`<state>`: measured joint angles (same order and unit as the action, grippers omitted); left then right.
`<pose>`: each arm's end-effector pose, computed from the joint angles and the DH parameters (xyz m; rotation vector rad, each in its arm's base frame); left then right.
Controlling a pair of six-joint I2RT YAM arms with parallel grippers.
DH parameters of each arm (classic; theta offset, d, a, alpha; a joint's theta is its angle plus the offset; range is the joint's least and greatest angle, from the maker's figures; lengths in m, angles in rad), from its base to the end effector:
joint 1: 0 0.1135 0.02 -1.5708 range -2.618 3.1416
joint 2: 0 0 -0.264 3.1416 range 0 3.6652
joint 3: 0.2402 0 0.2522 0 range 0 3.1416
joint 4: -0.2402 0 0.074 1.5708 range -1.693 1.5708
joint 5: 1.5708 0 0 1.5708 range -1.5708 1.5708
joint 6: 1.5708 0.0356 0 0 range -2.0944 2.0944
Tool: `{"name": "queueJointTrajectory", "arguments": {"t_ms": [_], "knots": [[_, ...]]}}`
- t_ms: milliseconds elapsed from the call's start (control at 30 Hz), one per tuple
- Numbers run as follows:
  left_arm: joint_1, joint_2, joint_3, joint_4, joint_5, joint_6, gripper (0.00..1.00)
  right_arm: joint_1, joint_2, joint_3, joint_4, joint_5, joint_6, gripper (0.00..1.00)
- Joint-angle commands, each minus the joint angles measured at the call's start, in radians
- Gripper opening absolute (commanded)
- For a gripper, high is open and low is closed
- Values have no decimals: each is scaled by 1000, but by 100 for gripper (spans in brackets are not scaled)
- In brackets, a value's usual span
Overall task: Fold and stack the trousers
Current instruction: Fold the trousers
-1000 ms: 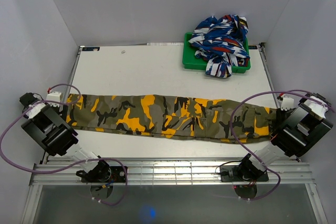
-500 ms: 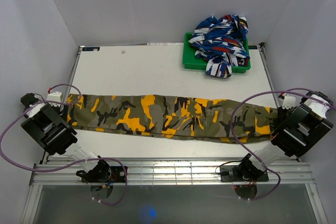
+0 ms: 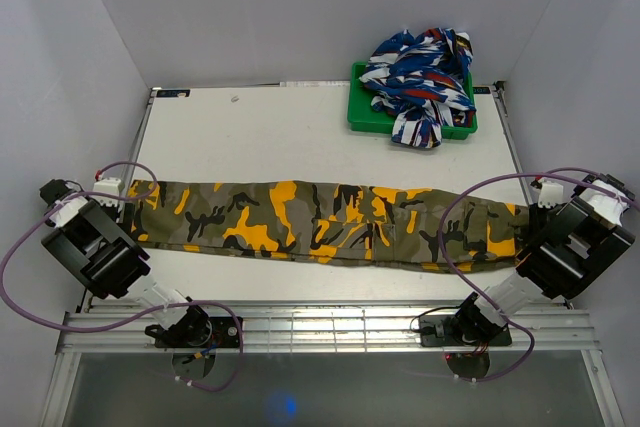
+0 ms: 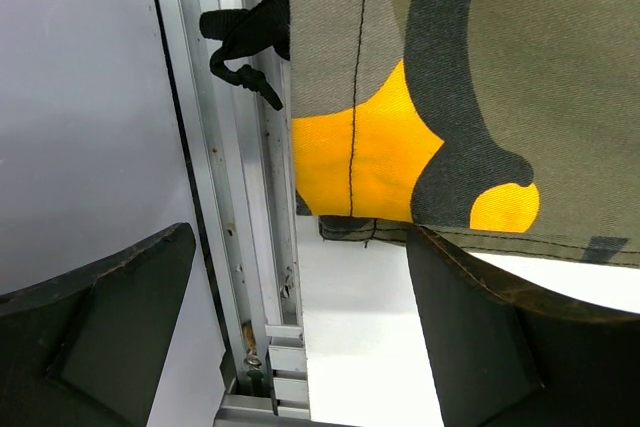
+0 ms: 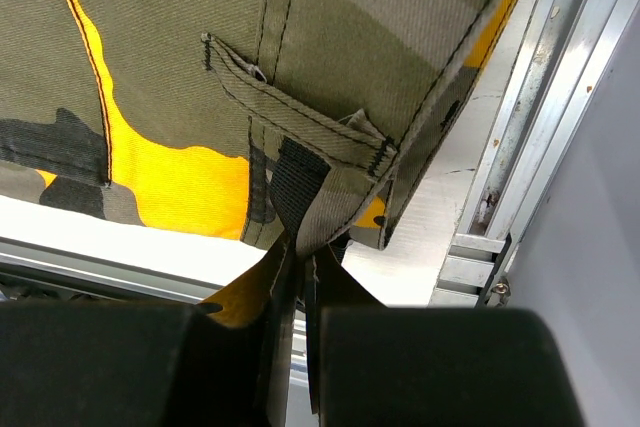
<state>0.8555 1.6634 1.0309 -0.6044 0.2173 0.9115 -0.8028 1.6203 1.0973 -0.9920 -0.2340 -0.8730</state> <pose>0.2111 0.2313 0.1772 0.1279 2.7563 0.1684 0.2014 -0.1966 0.1983 -0.1122 2.9236 0.1694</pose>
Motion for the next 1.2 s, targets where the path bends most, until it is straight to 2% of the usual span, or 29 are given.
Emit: {"name": "queueJointTrajectory", "arguments": {"t_ms": [0, 433, 733, 933, 1000, 1067, 1133, 1167], "knots": [[5, -21, 3, 20, -4, 7, 98, -4, -7, 9, 19, 4, -14, 8], [33, 82, -57, 143, -134, 23, 98, -6, 7, 85, -16, 48, -40, 8], [59, 107, -38, 132, -134, 20, 98, -30, 46, 182, -60, 96, -73, 8], [59, 98, -46, 124, -130, 23, 98, -38, 46, 104, -37, 113, -86, 8], [60, 81, -46, 91, -75, 36, 98, -36, 39, 41, -14, 120, -92, 8], [60, 32, -45, 2, -7, 59, 98, -36, 44, 6, 3, 127, -93, 20], [59, -8, -26, -63, 115, 104, 98, -33, 56, -25, 26, 127, -92, 27], [60, -45, -13, -155, 160, 121, 98, -35, 59, -27, 27, 125, -89, 30]]}}
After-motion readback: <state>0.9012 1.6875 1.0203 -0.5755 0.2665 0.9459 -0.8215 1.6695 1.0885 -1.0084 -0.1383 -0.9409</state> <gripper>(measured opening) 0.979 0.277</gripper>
